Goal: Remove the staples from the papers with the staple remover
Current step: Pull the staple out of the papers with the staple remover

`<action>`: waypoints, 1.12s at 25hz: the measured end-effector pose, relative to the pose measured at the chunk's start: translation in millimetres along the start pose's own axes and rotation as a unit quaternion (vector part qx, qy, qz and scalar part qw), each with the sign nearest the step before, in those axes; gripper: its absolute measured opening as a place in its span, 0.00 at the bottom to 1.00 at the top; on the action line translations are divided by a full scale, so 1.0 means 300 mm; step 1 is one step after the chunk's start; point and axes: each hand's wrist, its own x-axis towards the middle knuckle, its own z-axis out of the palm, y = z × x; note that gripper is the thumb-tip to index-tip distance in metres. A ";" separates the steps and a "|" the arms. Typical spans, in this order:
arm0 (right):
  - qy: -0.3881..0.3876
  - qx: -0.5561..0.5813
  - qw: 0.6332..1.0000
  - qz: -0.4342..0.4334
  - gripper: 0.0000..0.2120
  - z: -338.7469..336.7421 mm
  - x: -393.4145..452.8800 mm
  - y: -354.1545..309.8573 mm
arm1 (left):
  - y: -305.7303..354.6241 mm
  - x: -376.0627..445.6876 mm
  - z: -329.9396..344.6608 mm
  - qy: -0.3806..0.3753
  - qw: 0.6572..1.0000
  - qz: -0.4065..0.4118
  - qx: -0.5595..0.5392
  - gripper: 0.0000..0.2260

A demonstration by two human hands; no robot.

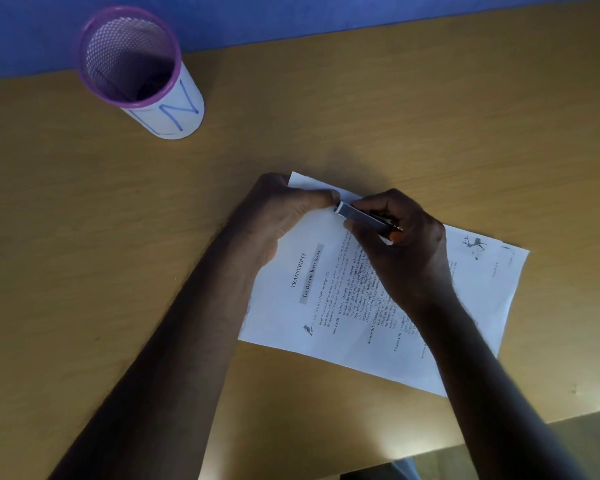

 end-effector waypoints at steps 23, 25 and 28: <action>0.002 0.009 0.997 -0.074 0.09 0.016 0.003 0.004 | 0.013 0.032 0.002 0.013 0.998 -0.051 0.023 0.07; -0.013 0.000 0.996 -0.091 0.10 0.014 0.004 0.001 | 0.012 0.029 0.005 0.017 0.998 -0.050 0.020 0.06; -0.035 -0.024 0.994 -0.103 0.10 0.027 -0.014 -0.002 | 0.010 0.030 0.007 0.026 0.998 -0.046 0.022 0.07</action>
